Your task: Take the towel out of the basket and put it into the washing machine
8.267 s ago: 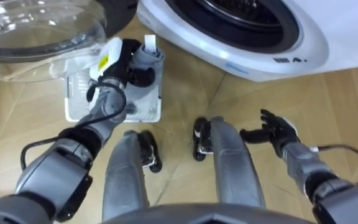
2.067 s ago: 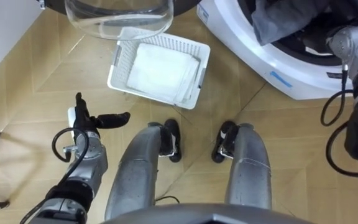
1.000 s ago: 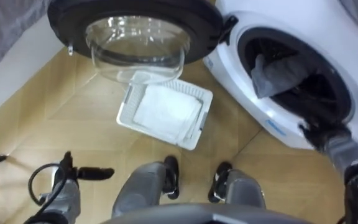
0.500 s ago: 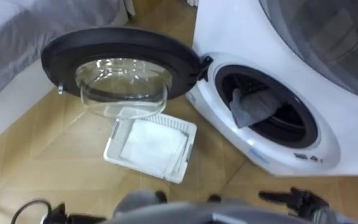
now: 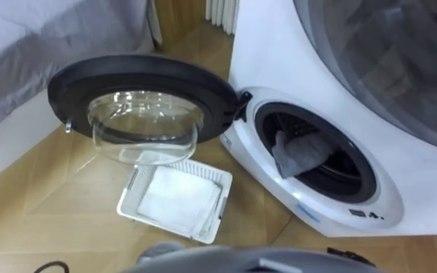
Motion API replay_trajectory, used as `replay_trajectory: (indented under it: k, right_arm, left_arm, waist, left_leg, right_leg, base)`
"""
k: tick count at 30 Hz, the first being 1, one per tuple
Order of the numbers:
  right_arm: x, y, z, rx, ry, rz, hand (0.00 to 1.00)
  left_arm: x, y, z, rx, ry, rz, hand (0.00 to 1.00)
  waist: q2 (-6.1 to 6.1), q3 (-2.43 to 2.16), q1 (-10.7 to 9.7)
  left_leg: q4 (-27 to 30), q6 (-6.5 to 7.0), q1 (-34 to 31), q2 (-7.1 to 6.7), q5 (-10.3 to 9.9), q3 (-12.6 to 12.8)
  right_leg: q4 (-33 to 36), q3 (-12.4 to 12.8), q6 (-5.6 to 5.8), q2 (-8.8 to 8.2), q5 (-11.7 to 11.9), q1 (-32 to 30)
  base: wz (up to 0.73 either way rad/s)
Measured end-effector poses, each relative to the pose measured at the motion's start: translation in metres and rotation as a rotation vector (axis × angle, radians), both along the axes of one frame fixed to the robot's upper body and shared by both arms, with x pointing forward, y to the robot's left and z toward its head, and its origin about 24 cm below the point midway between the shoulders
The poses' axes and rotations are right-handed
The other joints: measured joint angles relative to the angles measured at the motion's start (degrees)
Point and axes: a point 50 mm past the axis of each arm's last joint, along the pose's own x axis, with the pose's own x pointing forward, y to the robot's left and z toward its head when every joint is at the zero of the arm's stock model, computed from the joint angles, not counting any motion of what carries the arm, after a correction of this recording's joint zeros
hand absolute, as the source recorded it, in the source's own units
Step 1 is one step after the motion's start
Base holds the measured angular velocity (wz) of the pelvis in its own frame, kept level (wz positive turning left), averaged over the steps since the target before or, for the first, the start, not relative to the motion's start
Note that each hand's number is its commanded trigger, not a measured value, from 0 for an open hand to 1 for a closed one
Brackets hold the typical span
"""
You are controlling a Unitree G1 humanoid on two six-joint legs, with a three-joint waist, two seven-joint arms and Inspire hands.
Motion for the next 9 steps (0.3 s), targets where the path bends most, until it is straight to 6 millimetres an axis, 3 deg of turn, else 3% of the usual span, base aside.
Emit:
replay_trajectory:
  k: [4, 9]
  right_arm:
    - [0.001, 0.002, -0.001, -0.020, -0.005, -0.016, 0.00]
    - [0.002, 0.002, -0.001, -0.023, -0.004, -0.008, 0.00]
  left_arm:
    - [0.018, 0.000, 0.002, 0.037, -0.072, -0.002, 0.00]
    - [0.025, -0.008, 0.000, 0.020, -0.096, 0.001, 0.00]
  waist:
    - [0.25, 0.00, -0.1]
    - [0.51, -0.22, -0.4]
  left_leg:
    - [-1.0, -0.17, 1.0, -0.01, 0.1, 0.1]
    - [-1.7, -0.33, 2.3, -0.24, 0.1, 0.1]
  right_leg:
    - [-0.1, 0.7, 0.00, 0.25, 0.0, 0.6]
    - [-0.7, 1.5, 0.00, 0.57, 0.0, 1.6]
  base:
    - [-0.03]
    - [-0.03]
